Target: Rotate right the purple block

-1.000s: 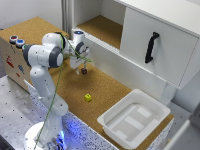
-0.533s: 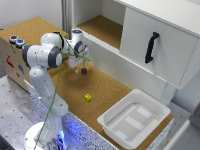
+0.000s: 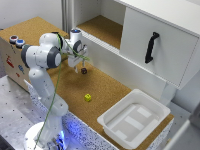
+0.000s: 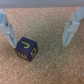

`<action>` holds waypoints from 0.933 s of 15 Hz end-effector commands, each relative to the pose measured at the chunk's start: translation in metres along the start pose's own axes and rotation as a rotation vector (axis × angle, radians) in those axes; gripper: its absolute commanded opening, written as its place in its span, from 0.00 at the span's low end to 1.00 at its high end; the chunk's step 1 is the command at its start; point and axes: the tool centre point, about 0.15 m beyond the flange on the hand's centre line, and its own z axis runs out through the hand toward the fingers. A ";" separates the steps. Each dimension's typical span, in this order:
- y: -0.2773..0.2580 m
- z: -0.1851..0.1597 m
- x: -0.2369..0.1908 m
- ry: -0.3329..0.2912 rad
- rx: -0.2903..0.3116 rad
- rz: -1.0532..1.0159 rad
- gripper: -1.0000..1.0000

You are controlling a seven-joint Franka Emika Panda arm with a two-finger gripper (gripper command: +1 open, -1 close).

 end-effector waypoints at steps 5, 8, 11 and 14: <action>0.022 -0.026 0.027 0.115 -0.113 -0.383 1.00; 0.038 -0.029 0.044 0.069 -0.082 -0.547 1.00; 0.059 -0.033 0.069 0.024 -0.006 -0.713 1.00; 0.085 -0.035 0.093 0.011 0.049 -0.809 1.00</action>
